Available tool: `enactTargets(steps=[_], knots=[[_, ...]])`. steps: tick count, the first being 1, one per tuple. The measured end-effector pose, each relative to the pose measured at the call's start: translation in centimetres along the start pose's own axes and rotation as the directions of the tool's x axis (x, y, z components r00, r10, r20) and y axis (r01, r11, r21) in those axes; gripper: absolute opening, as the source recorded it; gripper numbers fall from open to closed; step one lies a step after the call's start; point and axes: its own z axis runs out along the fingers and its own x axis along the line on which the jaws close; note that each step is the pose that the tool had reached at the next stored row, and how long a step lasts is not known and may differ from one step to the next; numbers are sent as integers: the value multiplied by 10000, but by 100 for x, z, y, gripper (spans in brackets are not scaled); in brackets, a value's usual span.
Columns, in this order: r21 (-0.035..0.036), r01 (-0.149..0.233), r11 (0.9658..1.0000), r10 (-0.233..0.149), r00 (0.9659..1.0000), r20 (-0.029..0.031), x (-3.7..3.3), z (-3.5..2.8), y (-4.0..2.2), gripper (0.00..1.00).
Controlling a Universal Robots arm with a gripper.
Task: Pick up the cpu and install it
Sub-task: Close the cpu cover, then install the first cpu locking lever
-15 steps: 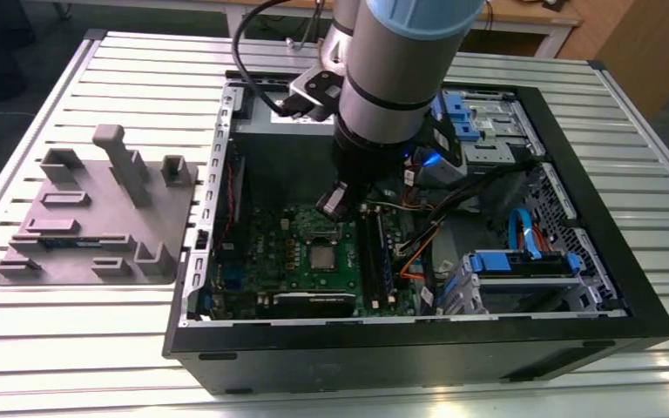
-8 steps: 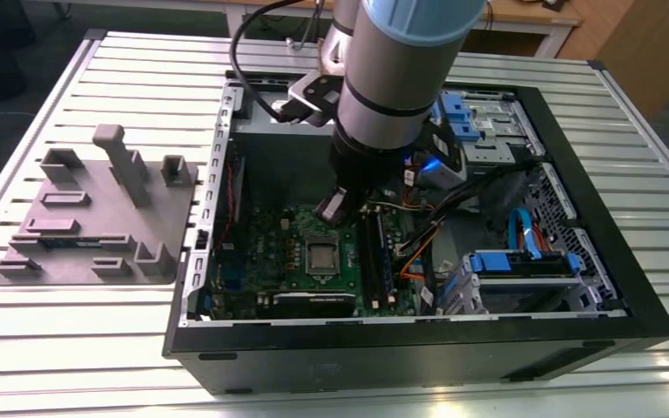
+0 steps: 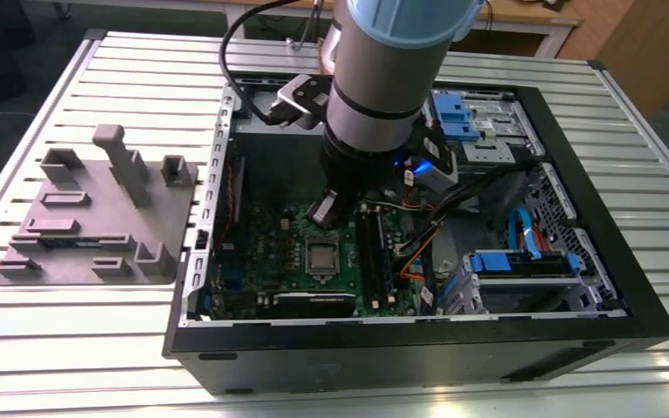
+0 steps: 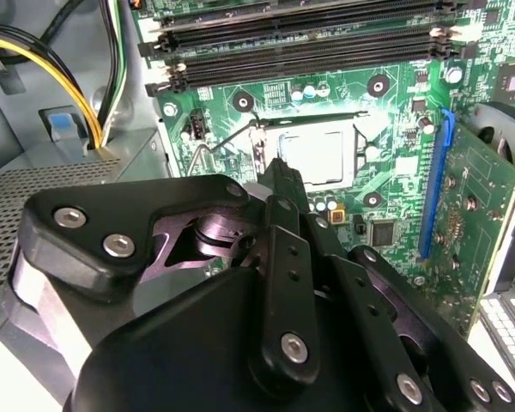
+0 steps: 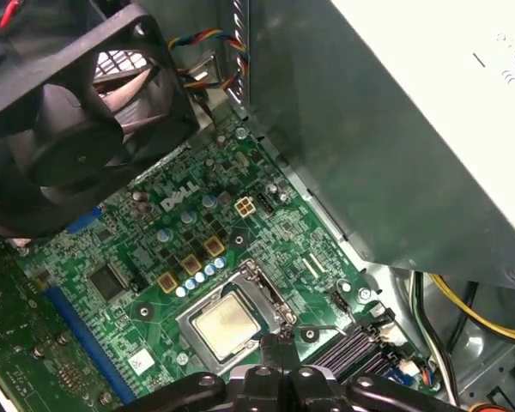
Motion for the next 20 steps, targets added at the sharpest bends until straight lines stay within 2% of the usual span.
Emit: enactTargets(steps=[14,18,20], knots=[[0,1,10000,-1,10000,-1,4,0,1,11],[0,0,10000,0,10000,-1,-28,0,-32,11],[0,0,10000,0,10000,1,-66,3,-41,11]])
